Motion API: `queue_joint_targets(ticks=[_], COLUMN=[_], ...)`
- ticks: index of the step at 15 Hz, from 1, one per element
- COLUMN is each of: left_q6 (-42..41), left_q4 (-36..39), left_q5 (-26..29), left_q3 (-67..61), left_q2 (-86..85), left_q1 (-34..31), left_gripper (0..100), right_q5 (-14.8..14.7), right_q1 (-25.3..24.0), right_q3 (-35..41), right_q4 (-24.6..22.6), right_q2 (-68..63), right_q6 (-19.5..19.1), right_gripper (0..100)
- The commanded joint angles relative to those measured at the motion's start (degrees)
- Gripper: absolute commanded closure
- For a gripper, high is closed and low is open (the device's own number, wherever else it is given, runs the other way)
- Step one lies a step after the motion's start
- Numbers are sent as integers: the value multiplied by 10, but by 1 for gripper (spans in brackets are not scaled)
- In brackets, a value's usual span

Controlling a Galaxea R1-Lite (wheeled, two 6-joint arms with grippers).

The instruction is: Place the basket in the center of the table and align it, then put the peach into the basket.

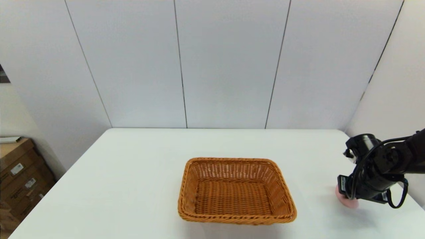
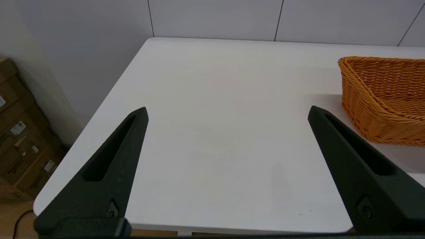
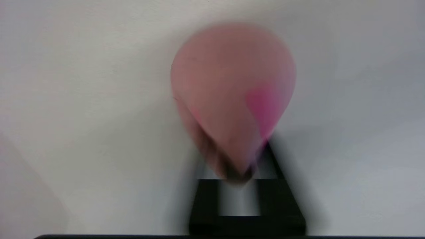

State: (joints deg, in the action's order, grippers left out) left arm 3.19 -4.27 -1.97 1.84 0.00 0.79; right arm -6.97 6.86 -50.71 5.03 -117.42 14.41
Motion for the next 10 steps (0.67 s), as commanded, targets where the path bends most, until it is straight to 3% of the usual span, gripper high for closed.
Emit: queue_joint_targets(ticks=[1,6,10], left_q6=[1,1,0], left_q4=[0,0,0], left_q5=[0,0,0], left_q3=[0,0,0], left_q2=[-1,-1,-1], left_q1=[0,0,0], left_gripper=[0,0,0], right_q5=[14,117,117], right_q1=[1,-40,-174], right_q3=[-3,3,-20], right_q4=[2,16,68], right_q2=[42,226,294], right_q6=[11,11,16], right_gripper=[100,100,100])
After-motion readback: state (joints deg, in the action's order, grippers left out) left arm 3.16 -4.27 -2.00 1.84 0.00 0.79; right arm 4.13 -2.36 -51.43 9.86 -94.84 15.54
